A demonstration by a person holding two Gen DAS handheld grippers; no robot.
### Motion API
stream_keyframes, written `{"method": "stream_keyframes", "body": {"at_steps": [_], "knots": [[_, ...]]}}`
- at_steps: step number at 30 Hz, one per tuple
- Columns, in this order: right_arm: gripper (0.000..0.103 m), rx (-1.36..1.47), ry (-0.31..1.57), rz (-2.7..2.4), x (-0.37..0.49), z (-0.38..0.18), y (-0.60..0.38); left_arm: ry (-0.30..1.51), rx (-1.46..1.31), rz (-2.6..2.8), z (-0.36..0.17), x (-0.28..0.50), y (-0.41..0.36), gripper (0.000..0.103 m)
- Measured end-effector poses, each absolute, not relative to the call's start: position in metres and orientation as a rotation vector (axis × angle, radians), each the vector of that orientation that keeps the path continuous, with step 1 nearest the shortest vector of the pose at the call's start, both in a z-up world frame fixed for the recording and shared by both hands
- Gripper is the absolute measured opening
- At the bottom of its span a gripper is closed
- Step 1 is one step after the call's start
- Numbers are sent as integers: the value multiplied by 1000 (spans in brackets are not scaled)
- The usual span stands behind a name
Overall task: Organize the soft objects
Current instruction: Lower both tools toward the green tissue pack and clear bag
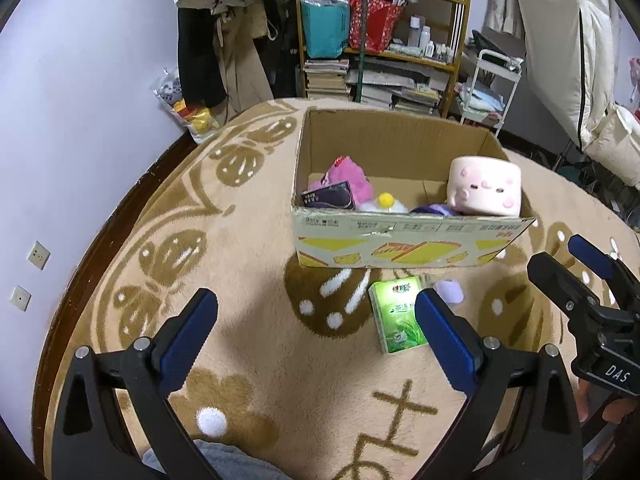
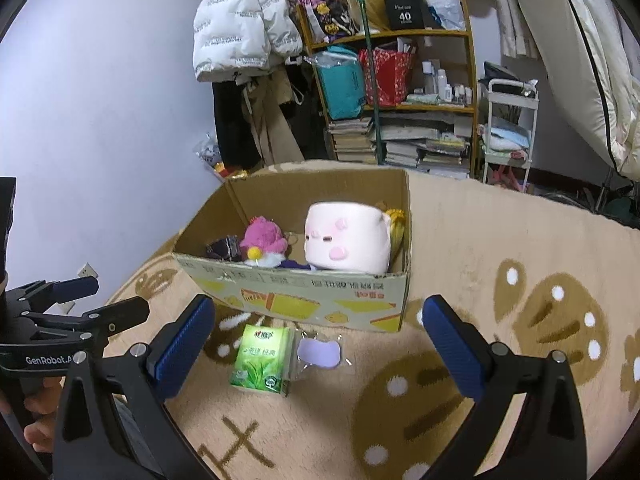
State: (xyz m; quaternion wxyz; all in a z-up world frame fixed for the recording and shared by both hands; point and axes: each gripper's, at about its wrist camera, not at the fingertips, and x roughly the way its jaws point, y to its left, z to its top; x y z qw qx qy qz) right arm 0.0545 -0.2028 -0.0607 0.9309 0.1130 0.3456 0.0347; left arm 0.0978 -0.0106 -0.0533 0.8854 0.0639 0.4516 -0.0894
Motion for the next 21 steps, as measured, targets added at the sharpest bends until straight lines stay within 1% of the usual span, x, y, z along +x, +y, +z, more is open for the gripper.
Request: {"method": "stream_keyframes", "body": {"at_steps": [10, 21], "knots": [[103, 259, 804, 65, 72, -90, -205, 1028, 189, -183, -90, 116, -23, 98], [103, 304, 875, 44, 87, -114, -209, 1044, 191, -211, -102, 127, -32, 98]]}}
